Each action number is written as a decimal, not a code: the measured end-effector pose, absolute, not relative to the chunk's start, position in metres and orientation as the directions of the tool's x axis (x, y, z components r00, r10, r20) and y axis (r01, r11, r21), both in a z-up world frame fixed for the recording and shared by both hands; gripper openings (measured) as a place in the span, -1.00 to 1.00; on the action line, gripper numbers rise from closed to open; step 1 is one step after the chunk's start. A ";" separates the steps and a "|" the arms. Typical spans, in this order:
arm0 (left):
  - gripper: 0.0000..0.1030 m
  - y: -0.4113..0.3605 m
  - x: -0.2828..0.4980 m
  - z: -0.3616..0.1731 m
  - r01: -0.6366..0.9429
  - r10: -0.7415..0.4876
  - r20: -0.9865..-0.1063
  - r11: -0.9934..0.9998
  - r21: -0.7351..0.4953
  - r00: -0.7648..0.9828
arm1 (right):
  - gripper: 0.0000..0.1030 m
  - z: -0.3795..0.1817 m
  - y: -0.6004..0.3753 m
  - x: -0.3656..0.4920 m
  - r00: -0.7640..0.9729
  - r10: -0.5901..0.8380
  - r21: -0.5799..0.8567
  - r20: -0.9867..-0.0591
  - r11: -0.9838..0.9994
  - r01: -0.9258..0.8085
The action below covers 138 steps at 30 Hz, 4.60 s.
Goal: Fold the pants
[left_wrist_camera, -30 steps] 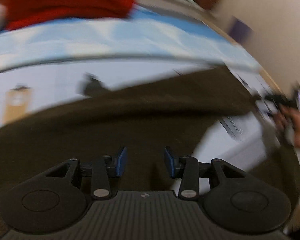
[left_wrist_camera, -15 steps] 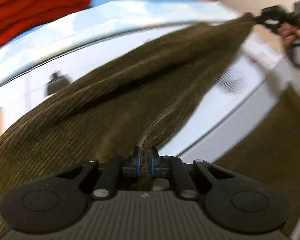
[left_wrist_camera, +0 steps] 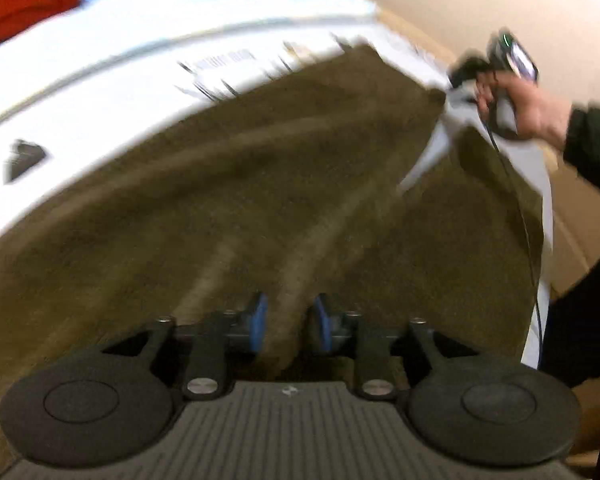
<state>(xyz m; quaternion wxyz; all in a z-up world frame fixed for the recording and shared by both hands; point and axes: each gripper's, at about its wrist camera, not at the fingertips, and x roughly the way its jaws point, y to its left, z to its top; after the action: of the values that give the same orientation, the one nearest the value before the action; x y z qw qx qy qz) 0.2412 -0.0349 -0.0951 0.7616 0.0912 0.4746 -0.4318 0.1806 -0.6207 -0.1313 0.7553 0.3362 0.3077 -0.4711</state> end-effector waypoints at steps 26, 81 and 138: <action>-0.44 0.258 0.280 -0.115 -0.188 -0.068 -0.801 0.957 -0.221 0.595 | 0.01 0.030 -0.450 0.048 0.819 -0.249 0.181 -0.517 0.904 0.388; -0.26 0.220 0.079 -0.089 0.335 -0.261 -0.930 0.927 -0.166 0.260 | 0.01 -0.028 -0.476 -0.003 0.601 -0.214 0.142 -0.770 0.861 0.489; 0.64 0.192 0.285 -0.094 -0.026 -0.026 -0.755 0.998 -0.058 0.655 | 0.02 0.025 -0.358 0.084 0.807 0.010 0.172 -0.590 0.979 0.114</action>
<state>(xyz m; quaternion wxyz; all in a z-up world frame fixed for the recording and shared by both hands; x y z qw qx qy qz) 0.2853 0.1925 -0.0939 0.9091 -0.0316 0.4153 -0.0001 0.0842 -0.3581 0.0247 0.9453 0.0999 0.3094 -0.0274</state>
